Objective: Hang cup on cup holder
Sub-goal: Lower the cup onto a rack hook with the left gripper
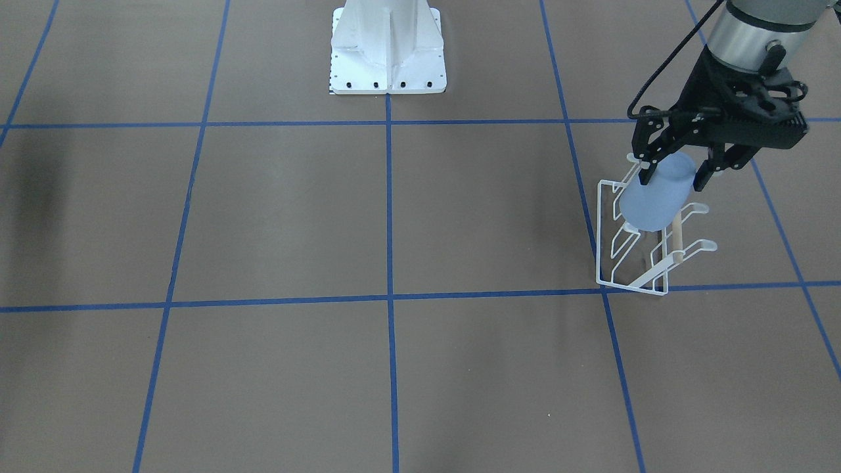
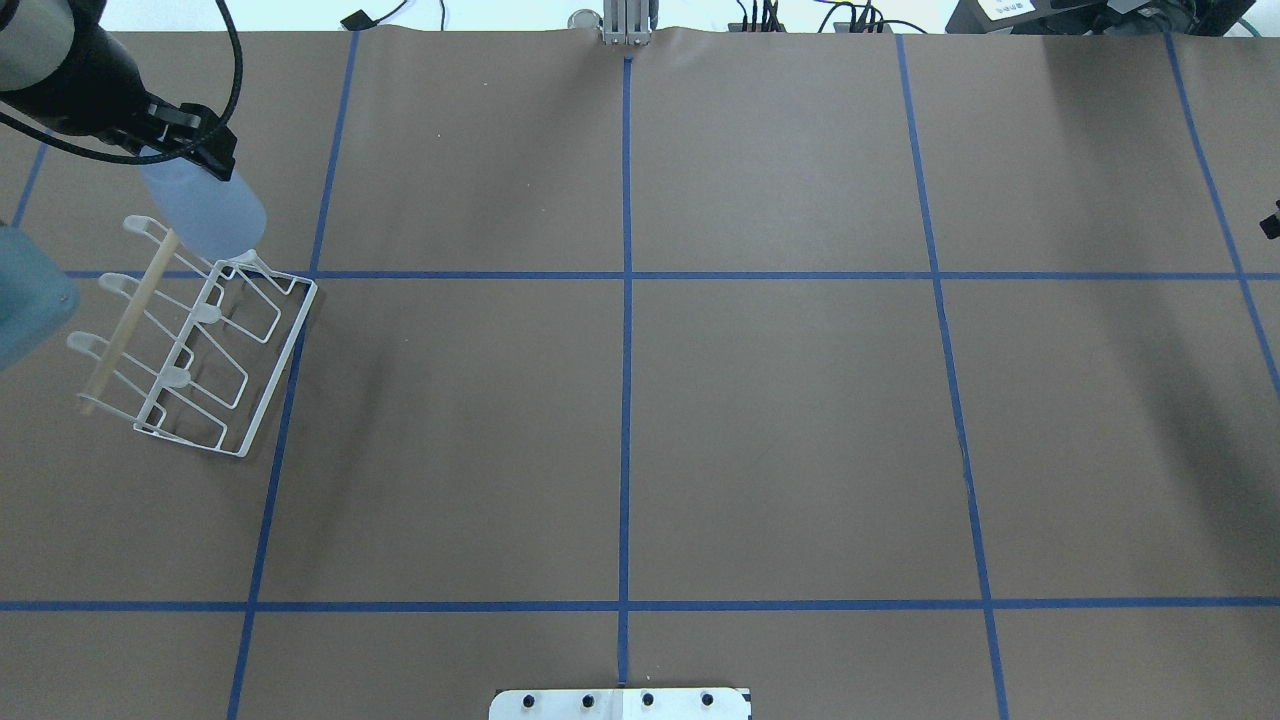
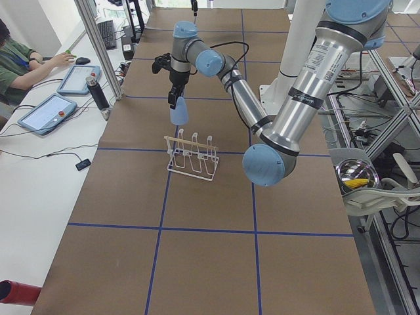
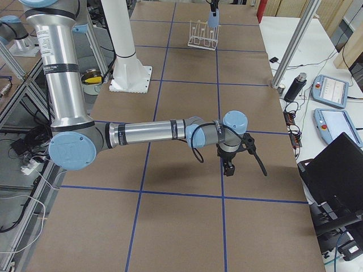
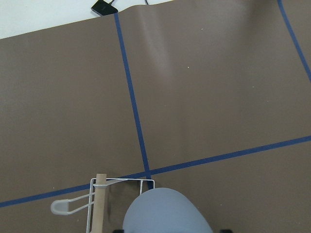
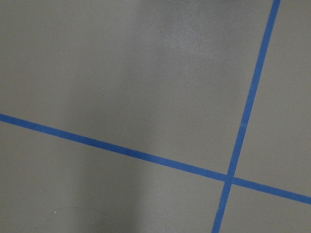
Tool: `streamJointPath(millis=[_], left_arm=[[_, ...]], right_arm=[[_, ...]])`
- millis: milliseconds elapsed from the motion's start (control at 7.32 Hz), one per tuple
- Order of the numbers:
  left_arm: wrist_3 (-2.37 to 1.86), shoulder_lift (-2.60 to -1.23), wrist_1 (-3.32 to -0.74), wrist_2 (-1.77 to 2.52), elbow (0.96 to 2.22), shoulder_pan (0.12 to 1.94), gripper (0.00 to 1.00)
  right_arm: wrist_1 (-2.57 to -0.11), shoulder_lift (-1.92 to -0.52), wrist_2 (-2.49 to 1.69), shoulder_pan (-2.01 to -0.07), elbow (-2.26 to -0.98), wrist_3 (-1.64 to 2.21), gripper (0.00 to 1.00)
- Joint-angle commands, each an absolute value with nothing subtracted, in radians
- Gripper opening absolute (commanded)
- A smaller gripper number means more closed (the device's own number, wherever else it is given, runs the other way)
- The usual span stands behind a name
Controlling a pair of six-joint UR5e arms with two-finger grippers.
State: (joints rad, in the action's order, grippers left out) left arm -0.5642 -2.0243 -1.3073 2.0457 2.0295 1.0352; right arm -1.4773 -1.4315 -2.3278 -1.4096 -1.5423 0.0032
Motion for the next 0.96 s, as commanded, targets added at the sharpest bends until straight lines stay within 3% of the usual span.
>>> streamJointPath(millis=[0,820], left_arm=[[-0.563,-2.02,-1.363,2.045,1.973,1.017,0.0],[-0.561,-2.005,-1.401,2.045,1.931,1.008,0.0]], right_arm=[[-1.477,-1.44,-2.33,-1.41,-1.543,0.003,1.0],[-1.474,-1.448,-2.338,-1.41,-1.549,0.003,1.0]])
